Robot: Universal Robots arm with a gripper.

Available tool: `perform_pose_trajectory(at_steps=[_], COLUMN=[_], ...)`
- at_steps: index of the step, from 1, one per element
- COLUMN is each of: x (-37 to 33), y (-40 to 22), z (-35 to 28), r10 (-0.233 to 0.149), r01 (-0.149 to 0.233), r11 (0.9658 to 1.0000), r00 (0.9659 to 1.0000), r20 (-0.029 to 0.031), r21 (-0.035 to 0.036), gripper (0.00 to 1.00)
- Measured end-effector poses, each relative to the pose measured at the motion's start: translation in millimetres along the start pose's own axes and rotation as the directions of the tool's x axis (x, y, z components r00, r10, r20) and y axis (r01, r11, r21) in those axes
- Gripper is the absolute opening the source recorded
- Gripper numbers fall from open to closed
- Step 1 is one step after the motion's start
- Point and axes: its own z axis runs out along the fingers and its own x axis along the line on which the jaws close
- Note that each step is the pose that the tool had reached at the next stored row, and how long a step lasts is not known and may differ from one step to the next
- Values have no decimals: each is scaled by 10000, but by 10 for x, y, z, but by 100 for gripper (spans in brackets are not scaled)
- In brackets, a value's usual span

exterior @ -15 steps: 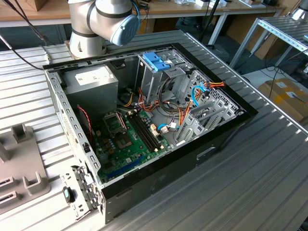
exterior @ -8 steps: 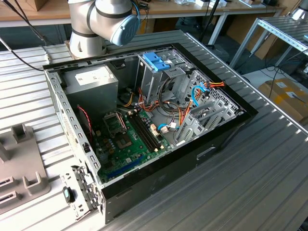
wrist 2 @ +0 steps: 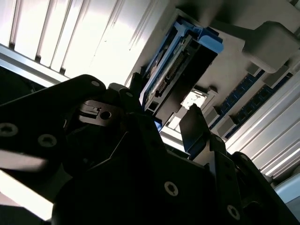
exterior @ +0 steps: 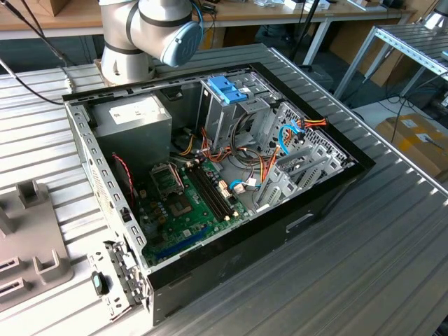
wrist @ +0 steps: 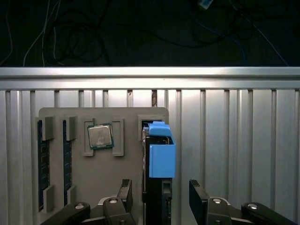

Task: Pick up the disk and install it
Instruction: 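Pick up the disk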

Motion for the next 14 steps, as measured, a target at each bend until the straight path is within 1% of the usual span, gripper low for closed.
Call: perform_pose_trajectory(at_steps=[9, 12, 14], x=[-1, -1, -1], y=[1, 1, 1], z=[126, 156, 160], r10=[-86, -94, -95], r01=[86, 94, 95], r11=[10000, 10000, 10000], r00=[10000, 10000, 10000], r20=[0, 0, -1], r21=[0, 1, -3], gripper=[60, 60, 60])
